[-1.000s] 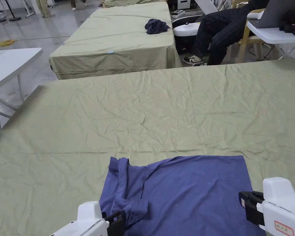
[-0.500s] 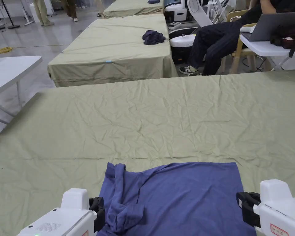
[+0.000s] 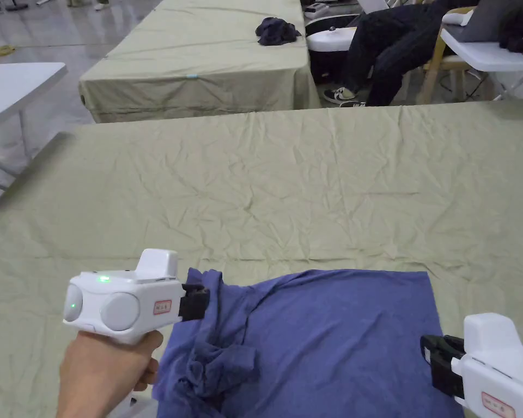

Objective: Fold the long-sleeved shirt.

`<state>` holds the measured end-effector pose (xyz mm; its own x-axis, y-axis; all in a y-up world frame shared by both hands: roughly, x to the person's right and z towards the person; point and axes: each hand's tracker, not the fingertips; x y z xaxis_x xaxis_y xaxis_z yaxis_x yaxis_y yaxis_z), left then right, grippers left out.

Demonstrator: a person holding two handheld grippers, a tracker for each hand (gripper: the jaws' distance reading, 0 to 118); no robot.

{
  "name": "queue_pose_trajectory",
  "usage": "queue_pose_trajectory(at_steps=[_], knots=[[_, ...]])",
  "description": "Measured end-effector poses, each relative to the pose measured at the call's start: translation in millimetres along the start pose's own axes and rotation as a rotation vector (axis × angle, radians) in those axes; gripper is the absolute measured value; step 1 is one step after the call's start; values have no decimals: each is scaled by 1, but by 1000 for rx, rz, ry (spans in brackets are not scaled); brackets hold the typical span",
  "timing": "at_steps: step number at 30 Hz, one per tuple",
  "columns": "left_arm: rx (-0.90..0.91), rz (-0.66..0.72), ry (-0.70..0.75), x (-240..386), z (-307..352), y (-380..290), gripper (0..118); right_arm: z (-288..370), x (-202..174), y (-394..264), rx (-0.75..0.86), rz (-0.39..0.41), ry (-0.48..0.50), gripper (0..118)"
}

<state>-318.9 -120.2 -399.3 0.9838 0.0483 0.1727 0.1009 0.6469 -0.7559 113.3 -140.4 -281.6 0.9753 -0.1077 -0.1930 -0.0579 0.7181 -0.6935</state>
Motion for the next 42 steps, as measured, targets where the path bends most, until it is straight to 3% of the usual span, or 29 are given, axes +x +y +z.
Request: queue_pose_trajectory(at_steps=[12,16,20,22,24,25,28,35,36,37,39,42], knots=[[-118,60,14,-28,-134,40,58,-57,14,-1,-110,-17,-15,1],[-263,128,-15,-33,-180,29,56,-70,17,-2,-136,-14,-22,1],[-219,201,-50,-32,-185,23,56,-77,19,-4,-153,-19,-22,1],[-208,139,-48,-30,-183,23,46,-78,20,-5,-156,-18,-25,1],[-197,160,-89,-31,-181,22,18,-81,23,-6,-160,-22,-25,1],[-184,195,-130,-30,-179,23,18,-81,23,-5,-161,-26,-25,1],[-195,101,-56,-13,-177,25,18,-81,27,-2,-155,-33,-23,1],[-199,134,-67,-27,-184,22,18,-107,61,54,-125,-18,-25,2],[-199,124,-61,-25,-185,21,18,-116,69,68,-133,-18,-21,5],[-196,121,-55,-23,-186,20,18,-127,77,81,-138,-17,-34,19],[-191,109,-43,-22,-187,19,18,-150,90,104,-151,-9,-68,64],[-192,125,-48,-25,-189,19,18,-187,108,127,-212,19,-93,62]])
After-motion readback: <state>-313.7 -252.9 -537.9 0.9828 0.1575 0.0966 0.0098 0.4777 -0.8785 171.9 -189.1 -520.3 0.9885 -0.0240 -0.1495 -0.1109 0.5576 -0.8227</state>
